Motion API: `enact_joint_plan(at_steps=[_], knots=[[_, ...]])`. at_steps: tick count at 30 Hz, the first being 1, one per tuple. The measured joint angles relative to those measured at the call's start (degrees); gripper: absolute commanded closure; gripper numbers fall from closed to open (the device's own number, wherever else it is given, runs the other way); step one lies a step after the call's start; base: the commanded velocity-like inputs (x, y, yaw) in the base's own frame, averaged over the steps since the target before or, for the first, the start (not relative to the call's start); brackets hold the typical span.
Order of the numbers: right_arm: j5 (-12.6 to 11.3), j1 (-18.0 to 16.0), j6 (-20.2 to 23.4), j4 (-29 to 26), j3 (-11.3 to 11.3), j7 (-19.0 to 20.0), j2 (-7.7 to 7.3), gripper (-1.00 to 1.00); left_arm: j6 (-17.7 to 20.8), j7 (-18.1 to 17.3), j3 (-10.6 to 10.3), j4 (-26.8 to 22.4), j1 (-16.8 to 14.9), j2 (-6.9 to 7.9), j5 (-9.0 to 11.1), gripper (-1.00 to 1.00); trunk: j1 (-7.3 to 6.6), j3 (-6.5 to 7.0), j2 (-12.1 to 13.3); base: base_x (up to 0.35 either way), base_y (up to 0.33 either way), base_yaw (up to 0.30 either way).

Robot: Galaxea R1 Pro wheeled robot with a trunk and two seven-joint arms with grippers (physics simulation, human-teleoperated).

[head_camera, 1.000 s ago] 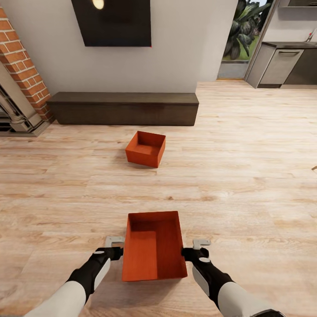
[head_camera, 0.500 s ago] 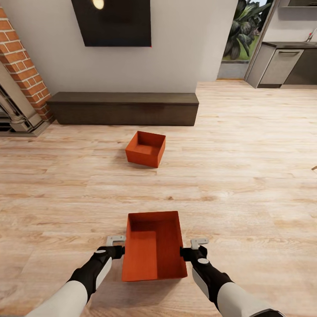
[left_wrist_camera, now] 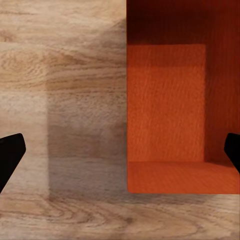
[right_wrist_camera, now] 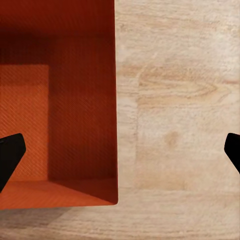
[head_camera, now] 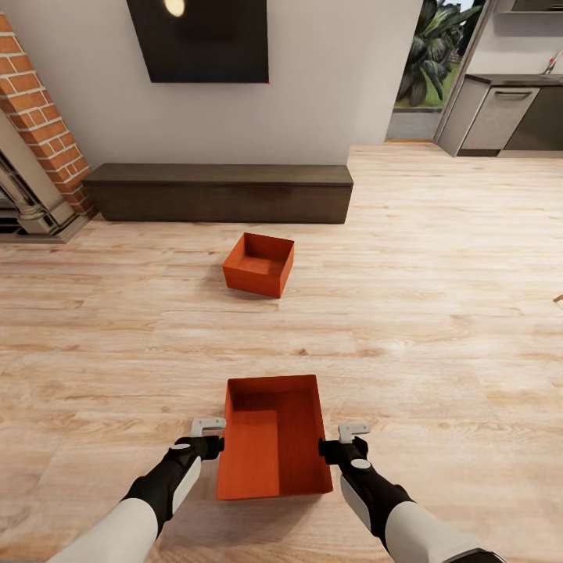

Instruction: Move the two storage containers from the living room to the garage. In the garage, place one container on the floor and stack the other container on top of it (either order is fine).

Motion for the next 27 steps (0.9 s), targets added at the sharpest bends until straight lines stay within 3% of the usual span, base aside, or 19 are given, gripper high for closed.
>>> enact_joint_plan(at_steps=[17,27], knots=[[0.08,0.01,0.38,0.00,0.00,0.01,-0.02,-1.00,0.08,0.00,0.00,-0.17,0.00,-0.09,0.15,-1.00,0.00,0.00,0.00,0.000,0.000,0.000],[0.16,0.00,0.15,0.00,0.00,-0.05,-0.04,-1.00,0.22,-0.09,0.08,-0.09,0.00,-0.01,0.25,-1.00,2.19,-1.79,-4.00,0.000,0.000,0.000]])
